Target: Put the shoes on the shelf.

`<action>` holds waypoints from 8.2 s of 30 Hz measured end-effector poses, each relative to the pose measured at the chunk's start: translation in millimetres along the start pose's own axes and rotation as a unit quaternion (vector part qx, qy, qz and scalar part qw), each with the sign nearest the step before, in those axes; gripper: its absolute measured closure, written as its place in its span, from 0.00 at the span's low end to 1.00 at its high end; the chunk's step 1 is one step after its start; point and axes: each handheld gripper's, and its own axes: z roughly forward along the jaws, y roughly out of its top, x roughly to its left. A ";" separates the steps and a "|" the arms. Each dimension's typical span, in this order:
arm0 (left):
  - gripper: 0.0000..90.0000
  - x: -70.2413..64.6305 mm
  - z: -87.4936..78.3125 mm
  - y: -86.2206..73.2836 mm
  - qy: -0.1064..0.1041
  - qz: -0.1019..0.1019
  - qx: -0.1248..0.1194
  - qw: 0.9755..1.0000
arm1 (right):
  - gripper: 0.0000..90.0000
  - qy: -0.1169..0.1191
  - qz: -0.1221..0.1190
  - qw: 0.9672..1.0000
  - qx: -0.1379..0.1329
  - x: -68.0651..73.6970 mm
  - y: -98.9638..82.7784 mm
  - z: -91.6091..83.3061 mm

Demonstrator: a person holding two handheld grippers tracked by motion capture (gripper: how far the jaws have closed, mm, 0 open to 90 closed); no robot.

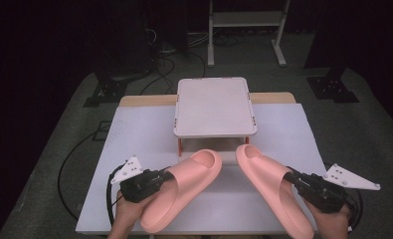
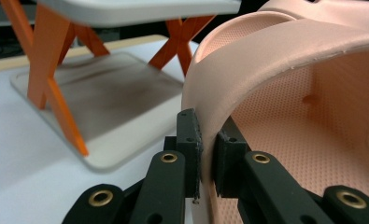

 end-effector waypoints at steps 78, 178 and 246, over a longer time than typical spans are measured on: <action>0.92 74.9 36.3 110.2 0.064 -0.011 -0.031 0.997 | 0.90 -0.036 -0.013 0.999 -0.026 -24.1 109.0 92.1; 0.78 103.0 109.2 153.1 0.138 -0.100 -0.013 0.985 | 0.82 -0.136 0.028 0.990 -0.010 -45.1 156.6 176.2; 0.71 115.7 126.3 147.9 0.130 -0.109 0.005 0.985 | 0.70 -0.126 0.014 0.992 0.014 -44.7 154.4 212.7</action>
